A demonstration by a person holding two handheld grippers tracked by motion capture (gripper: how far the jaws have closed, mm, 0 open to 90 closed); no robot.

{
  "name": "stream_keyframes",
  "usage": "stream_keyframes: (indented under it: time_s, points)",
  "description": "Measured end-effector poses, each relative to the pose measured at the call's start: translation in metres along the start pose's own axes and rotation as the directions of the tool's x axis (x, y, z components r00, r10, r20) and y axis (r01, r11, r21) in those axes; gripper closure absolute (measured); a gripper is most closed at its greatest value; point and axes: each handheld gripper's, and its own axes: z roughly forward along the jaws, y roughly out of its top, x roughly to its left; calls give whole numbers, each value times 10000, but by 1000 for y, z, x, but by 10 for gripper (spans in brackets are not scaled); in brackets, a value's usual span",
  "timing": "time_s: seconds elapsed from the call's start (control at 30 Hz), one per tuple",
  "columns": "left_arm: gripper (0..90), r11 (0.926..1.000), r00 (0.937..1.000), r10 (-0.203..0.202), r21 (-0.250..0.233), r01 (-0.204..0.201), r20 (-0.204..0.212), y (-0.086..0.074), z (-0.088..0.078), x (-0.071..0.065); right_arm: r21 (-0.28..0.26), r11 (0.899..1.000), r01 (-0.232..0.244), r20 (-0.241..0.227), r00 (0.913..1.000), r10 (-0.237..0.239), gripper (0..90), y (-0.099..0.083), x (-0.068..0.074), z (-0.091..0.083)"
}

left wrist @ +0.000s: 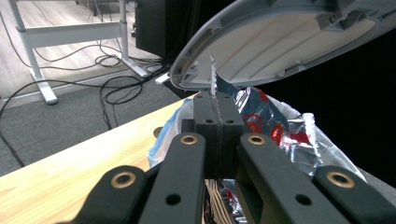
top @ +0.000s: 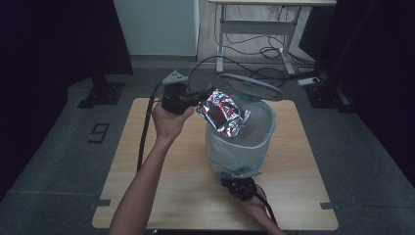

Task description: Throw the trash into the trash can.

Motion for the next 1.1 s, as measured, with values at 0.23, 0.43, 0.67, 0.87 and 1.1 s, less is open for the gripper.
stream_keyframes:
  time_s: [0.23, 0.43, 0.67, 0.87, 1.1]
  points:
    - [900, 9999, 10000, 2, 119, -2, -16, -1, 6, -2, -15, 10000, -19, 1, 10000, 19, 898, 0, 0, 0]
    - [900, 9998, 10000, -22, 200, 21, 52, -3, 13, -4, -31, 10000, -13, -18, 10000, 13, 897, 0, 0, 0]
    - [900, 9996, 9999, 9, 299, -13, 127, -3, 22, -10, -36, 10000, 10, -29, 10000, -10, 897, 0, 0, 0]
    - [714, 9988, 9997, -243, 425, 240, 63, -5, 25, -8, -34, 10000, 16, -37, 10000, -16, 897, 0, 0, 0]
    - [569, 9987, 9994, -315, 403, 310, 113, -8, 16, -2, -29, 10000, 10, -38, 10000, -10, 898, 0, 0, 0]
